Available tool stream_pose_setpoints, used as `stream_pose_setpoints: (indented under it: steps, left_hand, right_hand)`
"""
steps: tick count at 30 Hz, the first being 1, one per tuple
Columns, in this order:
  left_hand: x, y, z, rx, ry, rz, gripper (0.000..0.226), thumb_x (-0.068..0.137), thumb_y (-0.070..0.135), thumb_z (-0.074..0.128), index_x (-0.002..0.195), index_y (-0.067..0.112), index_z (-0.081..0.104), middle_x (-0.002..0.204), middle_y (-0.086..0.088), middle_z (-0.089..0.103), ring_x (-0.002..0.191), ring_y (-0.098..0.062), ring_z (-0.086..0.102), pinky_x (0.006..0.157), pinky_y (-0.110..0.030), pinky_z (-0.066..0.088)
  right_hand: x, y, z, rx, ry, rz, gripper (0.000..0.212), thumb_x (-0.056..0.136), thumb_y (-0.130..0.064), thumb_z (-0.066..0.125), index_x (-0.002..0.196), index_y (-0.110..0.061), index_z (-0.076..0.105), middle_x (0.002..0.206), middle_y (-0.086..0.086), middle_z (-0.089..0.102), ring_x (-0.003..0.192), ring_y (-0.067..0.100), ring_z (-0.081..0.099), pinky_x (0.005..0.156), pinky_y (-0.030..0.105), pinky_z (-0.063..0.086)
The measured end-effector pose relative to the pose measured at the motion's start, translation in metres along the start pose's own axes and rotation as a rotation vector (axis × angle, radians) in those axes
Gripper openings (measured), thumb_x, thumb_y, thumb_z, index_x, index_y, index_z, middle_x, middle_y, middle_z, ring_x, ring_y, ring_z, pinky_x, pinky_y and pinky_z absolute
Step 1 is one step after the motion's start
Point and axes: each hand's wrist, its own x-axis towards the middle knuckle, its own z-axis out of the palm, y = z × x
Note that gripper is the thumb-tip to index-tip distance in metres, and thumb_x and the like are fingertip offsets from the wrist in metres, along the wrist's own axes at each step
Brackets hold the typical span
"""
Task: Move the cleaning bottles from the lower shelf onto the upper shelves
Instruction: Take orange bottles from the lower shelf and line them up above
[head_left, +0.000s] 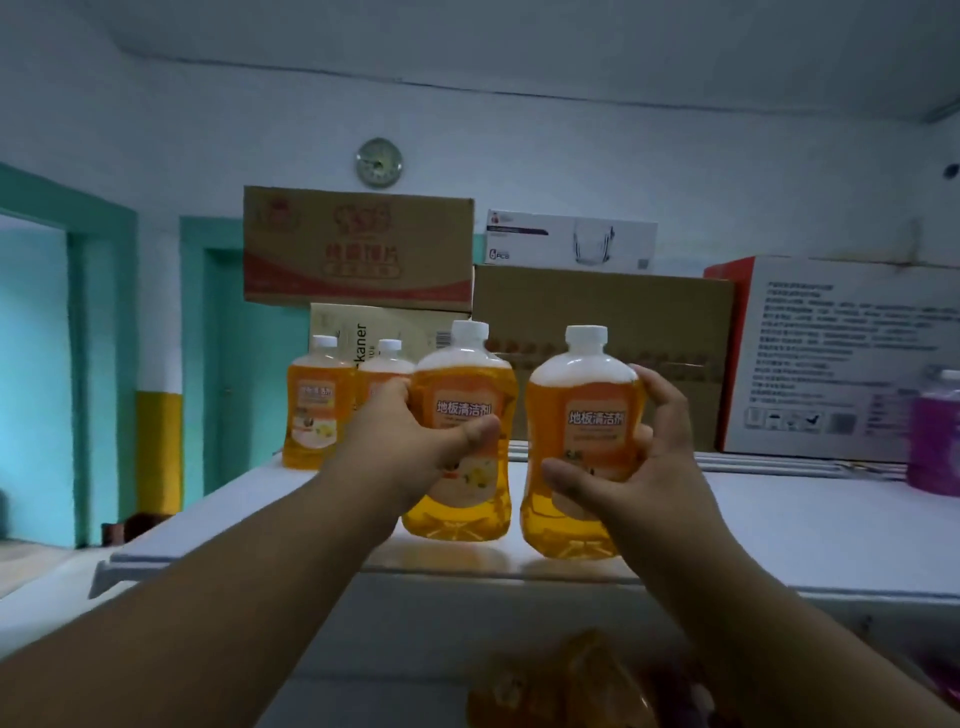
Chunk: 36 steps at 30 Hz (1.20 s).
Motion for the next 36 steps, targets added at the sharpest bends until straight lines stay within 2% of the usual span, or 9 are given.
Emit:
stream_pose_setpoints:
  steps: [5,7,9,13,16,19,22,27,36]
  left_hand:
    - [0.050,-0.026,0.022,0.189,0.016,-0.029,0.067,0.055,0.053,0.085,0.106,0.030,0.048,0.098,0.007,0.062,0.094,-0.018,0.062,0.079,-0.038,0.057]
    - [0.062,-0.035,0.024,0.211,0.006,-0.036,0.071,0.052,0.058,0.082,0.108,0.028,0.049,0.101,0.006,0.063,0.097,-0.019,0.062,0.082,-0.040,0.058]
    - [0.068,-0.041,0.021,0.237,-0.001,0.013,0.086,0.049,0.062,0.081,0.119,0.028,0.046,0.114,0.002,0.062,0.102,-0.020,0.062,0.086,-0.044,0.058]
    - [0.072,-0.042,0.006,0.445,0.018,0.390,0.107,0.059,0.062,0.085,0.143,0.046,0.022,0.139,0.003,0.046,0.120,-0.020,0.049,0.096,-0.044,0.051]
    - [0.075,-0.032,-0.008,0.670,-0.132,0.586,0.100,0.065,0.054,0.085,0.144,0.056,0.024,0.140,0.006,0.044,0.126,-0.018,0.041,0.098,-0.034,0.037]
    - [0.090,-0.021,-0.015,0.874,-0.195,0.592,0.095,0.067,0.056,0.083,0.144,0.057,0.026,0.134,0.006,0.045,0.122,-0.016,0.036,0.090,-0.031,0.030]
    - [0.103,-0.018,-0.012,0.912,-0.235,0.608,0.092,0.064,0.057,0.085,0.138,0.057,0.030,0.124,0.006,0.042,0.112,-0.014,0.035,0.086,-0.030,0.033]
    - [0.123,-0.026,-0.001,0.956,-0.215,0.625,0.092,0.065,0.050,0.088,0.139,0.048,0.034,0.128,0.001,0.042,0.117,-0.020,0.041,0.091,-0.037,0.049]
    - [0.164,-0.041,0.015,1.174,-0.122,0.612,0.095,0.067,0.059,0.082,0.145,0.041,0.030,0.131,-0.001,0.047,0.119,-0.024,0.045,0.095,-0.039,0.043]
  right_hand:
    - [0.025,0.036,0.009,-0.059,0.074,0.061,0.097,0.051,-0.052,0.080,0.122,-0.069,0.016,0.109,-0.031,0.044,0.089,-0.014,0.059,0.051,0.004,0.044]
    - [0.028,0.045,0.013,-0.055,0.107,0.094,0.099,0.051,-0.051,0.079,0.124,-0.067,0.015,0.108,-0.031,0.043,0.087,-0.014,0.058,0.049,0.003,0.042]
    - [0.031,0.049,0.015,-0.087,0.127,0.109,0.099,0.049,-0.051,0.079,0.123,-0.068,0.014,0.108,-0.030,0.044,0.086,-0.006,0.059,0.047,0.003,0.041]
    - [0.033,0.053,0.014,-0.176,0.119,0.095,0.100,0.048,-0.052,0.080,0.120,-0.069,0.013,0.113,-0.026,0.046,0.092,0.000,0.059,0.052,0.005,0.044]
    - [0.032,0.051,0.016,-0.244,0.104,0.099,0.100,0.047,-0.053,0.079,0.120,-0.068,0.011,0.111,-0.028,0.043,0.091,-0.003,0.056,0.053,0.004,0.042]
    - [0.034,0.047,0.016,-0.307,0.073,0.101,0.093,0.054,-0.055,0.075,0.121,-0.065,0.011,0.108,-0.030,0.042,0.088,-0.005,0.054,0.048,0.004,0.041]
    - [0.040,0.045,0.007,-0.393,0.038,0.066,0.079,0.061,-0.059,0.068,0.122,-0.056,0.017,0.104,-0.028,0.044,0.085,-0.004,0.056,0.046,0.004,0.041]
    - [0.064,0.047,-0.001,-0.531,-0.059,0.043,0.083,0.059,-0.056,0.072,0.125,-0.053,0.023,0.100,-0.025,0.048,0.081,-0.004,0.056,0.045,0.005,0.042]
    - [0.113,0.080,0.015,-0.590,-0.122,0.064,0.085,0.070,-0.045,0.080,0.136,-0.035,0.027,0.096,-0.021,0.048,0.077,-0.003,0.056,0.049,0.007,0.044]
